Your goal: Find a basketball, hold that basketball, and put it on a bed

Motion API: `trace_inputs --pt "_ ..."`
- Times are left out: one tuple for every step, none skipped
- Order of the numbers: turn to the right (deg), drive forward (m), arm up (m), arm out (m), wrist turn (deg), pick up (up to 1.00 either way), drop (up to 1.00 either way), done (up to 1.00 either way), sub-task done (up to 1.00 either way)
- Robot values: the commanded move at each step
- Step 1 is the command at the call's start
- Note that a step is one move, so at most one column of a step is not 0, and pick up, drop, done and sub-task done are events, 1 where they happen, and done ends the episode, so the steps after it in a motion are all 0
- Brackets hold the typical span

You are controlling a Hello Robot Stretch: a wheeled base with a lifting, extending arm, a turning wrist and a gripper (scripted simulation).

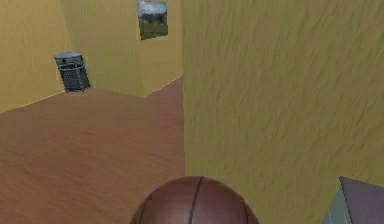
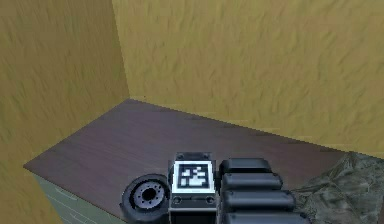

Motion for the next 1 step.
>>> trace_inputs --pt "-45.0 0.00 0.00 0.00 0.0 0.00 0.00 0.00 0.00"
